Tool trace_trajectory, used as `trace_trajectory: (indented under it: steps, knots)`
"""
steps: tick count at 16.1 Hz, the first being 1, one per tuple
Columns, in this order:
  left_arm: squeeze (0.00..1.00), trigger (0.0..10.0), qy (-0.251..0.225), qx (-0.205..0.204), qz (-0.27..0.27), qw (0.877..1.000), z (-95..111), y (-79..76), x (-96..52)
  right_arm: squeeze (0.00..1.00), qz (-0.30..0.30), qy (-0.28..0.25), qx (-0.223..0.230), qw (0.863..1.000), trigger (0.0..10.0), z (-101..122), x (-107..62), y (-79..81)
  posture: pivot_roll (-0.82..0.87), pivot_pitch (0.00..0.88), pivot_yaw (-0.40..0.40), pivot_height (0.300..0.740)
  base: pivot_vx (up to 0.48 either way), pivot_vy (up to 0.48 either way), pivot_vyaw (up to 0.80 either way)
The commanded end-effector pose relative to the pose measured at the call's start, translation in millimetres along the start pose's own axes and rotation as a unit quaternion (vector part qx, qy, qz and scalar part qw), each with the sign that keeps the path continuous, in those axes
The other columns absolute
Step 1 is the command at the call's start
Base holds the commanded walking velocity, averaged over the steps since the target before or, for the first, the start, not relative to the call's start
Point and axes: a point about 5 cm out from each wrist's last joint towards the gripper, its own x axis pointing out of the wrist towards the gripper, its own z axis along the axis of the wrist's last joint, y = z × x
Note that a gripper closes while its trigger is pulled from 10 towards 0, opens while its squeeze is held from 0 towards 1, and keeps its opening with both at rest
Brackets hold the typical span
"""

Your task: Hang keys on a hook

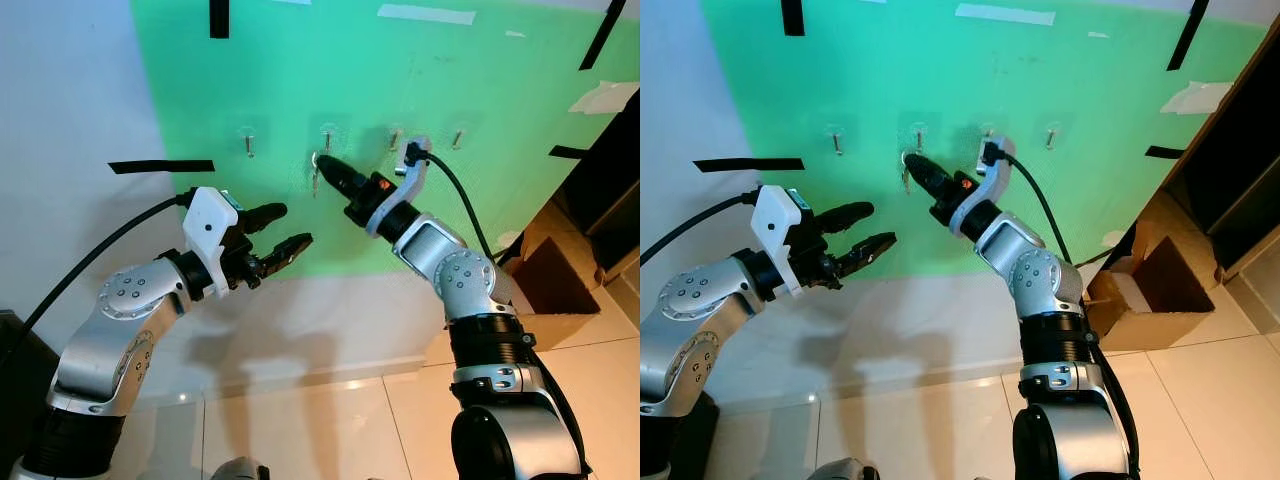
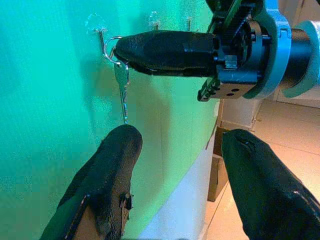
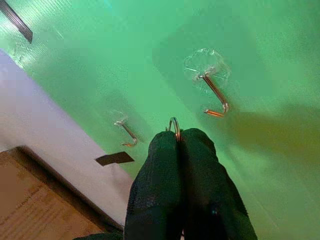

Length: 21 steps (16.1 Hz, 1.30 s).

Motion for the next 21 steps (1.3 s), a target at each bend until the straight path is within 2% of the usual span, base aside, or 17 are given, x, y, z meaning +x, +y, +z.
trace_trajectory:
  steps: [1, 7, 12, 21]
  knots:
    - [0.00, 10.0, 0.000, 0.006, -0.009, 1.000, 2.1, -2.9, 2.0, 0.00, -0.009, -0.030, -0.002, 1.000, 0.0, 9.7, -1.4, -2.4, 0.00, 0.000, -0.078, 0.740, 0.000, 0.000, 0.00]
    - [0.00, 10.0, 0.001, 0.005, -0.009, 1.000, 2.2, -3.0, 1.7, 0.00, -0.031, -0.043, -0.002, 0.999, 0.0, 14.0, -0.8, -7.5, 0.00, 0.000, -0.078, 0.740, 0.000, 0.000, 0.00]
    - [0.00, 10.0, 0.002, 0.006, -0.008, 1.000, 2.3, -2.7, 2.0, 0.00, -0.062, -0.019, 0.004, 0.998, 0.0, 6.5, 1.1, -15.4, 0.00, 0.000, -0.078, 0.740, 0.000, 0.000, 0.00]
    - [0.00, 10.0, 0.001, 0.008, -0.008, 1.000, 3.6, -3.4, 2.5, 0.00, -0.092, -0.011, 0.020, 0.995, 0.0, 0.0, 0.5, -23.9, 0.01, 0.000, -0.084, 0.740, 0.000, 0.000, 0.00]
